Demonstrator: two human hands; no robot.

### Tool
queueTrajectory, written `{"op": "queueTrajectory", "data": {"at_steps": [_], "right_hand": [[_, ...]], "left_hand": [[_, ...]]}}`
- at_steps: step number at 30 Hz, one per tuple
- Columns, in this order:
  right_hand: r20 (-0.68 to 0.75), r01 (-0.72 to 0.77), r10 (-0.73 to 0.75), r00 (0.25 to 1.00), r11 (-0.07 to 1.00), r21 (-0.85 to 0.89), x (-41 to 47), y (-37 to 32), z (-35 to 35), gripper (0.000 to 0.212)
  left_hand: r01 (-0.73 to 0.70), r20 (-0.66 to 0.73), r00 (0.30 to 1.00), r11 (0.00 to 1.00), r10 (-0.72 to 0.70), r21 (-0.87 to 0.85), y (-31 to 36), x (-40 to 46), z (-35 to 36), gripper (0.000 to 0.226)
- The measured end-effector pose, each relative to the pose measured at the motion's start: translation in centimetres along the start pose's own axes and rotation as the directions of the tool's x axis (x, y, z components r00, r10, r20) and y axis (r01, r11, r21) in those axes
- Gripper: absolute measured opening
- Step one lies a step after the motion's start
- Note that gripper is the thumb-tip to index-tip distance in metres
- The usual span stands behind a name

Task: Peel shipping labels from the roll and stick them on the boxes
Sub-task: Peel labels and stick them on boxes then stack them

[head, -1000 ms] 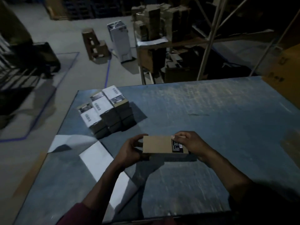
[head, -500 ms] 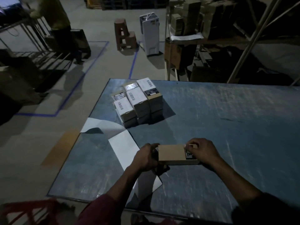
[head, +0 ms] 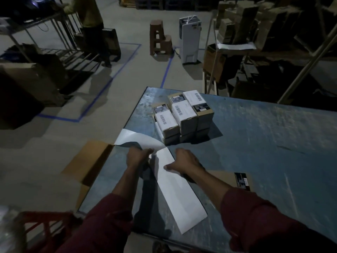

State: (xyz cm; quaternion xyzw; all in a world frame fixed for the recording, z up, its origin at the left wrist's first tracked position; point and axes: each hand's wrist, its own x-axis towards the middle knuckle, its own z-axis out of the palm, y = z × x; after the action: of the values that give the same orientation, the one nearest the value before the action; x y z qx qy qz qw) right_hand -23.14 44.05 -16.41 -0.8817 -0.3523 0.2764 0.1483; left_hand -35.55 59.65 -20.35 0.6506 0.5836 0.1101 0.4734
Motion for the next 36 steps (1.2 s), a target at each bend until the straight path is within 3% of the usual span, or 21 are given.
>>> {"op": "queueTrajectory", "data": {"at_steps": [2,7,9,12,14,16,18,20,23,25,28,30,33,34,36], "right_hand": [[-0.029,-0.042,0.043,0.999,0.999,0.025,0.6,-0.3,1.0,0.061],[-0.048,-0.044,0.055,0.997,0.977,0.207,1.9,-0.4,2.0,0.039],[-0.107,0.022,0.010,0.994,0.954,0.300,2.2,-0.9,1.6,0.032],[-0.318,0.277,-0.165,0.934,0.895,0.350,2.0,-2.5,-0.5,0.029],[-0.533,0.498,-0.344,0.773,0.850,0.174,1.5,-4.0,-2.4,0.027],[-0.696,0.640,-0.515,0.500,0.762,-0.104,1.1,-5.5,-3.8,0.022],[-0.708,0.699,-0.637,0.305,0.655,-0.288,0.6,-6.2,-4.1,0.012],[-0.614,0.740,-0.757,0.224,0.543,-0.398,-0.2,-6.0,-3.3,0.014],[-0.345,0.795,-0.911,0.225,0.376,-0.476,-1.8,-4.7,-0.6,0.021],[-0.096,0.826,-0.944,0.316,0.323,-0.462,-2.6,-3.8,1.8,0.023],[0.229,0.845,-0.820,0.525,0.469,-0.257,-3.4,-2.6,4.0,0.038],[0.105,0.829,-0.824,0.556,0.542,-0.138,-3.8,-2.3,3.8,0.049],[-0.420,0.793,-0.725,0.546,0.609,-0.022,-3.0,-3.4,1.5,0.056],[-0.527,0.774,-0.662,0.533,0.633,-0.011,-2.3,-4.0,0.5,0.054],[-0.588,0.680,-0.550,0.593,0.733,0.000,-0.8,-5.1,-1.1,0.055]], "left_hand": [[0.007,0.030,1.000,1.000,-0.007,-0.007,-0.2,1.2,-0.2,0.048],[-0.041,0.039,0.998,0.965,0.053,-0.258,1.2,0.8,-2.0,0.008],[-0.031,0.085,0.994,0.923,0.069,-0.383,2.5,-0.1,-3.5,0.007],[-0.107,0.043,0.988,0.848,0.150,-0.519,4.7,-0.8,-6.4,0.007],[-0.180,-0.043,0.981,0.798,0.190,-0.576,6.2,-1.4,-8.5,0.012],[-0.210,-0.086,0.976,0.756,0.201,-0.619,7.3,-1.7,-10.3,0.018],[-0.215,-0.109,0.975,0.707,0.193,-0.673,8.0,-1.5,-11.6,0.014],[-0.211,-0.123,0.977,0.694,0.175,-0.689,8.1,-1.2,-12.5,0.019],[-0.209,-0.171,0.977,0.695,0.124,-0.688,8.0,-0.8,-13.0,0.024],[-0.195,-0.199,0.977,0.686,0.074,-0.701,8.0,-0.4,-13.1,0.023],[-0.162,-0.200,0.979,0.690,0.026,-0.706,8.1,0.2,-13.3,0.023],[-0.173,-0.204,0.978,0.703,0.040,-0.690,8.2,0.5,-13.1,0.023],[-0.204,-0.221,0.973,0.723,0.072,-0.660,8.6,0.8,-12.8,0.022],[-0.207,-0.221,0.972,0.730,0.079,-0.651,8.9,0.8,-12.7,0.021],[-0.199,-0.189,0.977,0.745,0.100,-0.637,9.5,0.7,-12.7,0.015]]}}
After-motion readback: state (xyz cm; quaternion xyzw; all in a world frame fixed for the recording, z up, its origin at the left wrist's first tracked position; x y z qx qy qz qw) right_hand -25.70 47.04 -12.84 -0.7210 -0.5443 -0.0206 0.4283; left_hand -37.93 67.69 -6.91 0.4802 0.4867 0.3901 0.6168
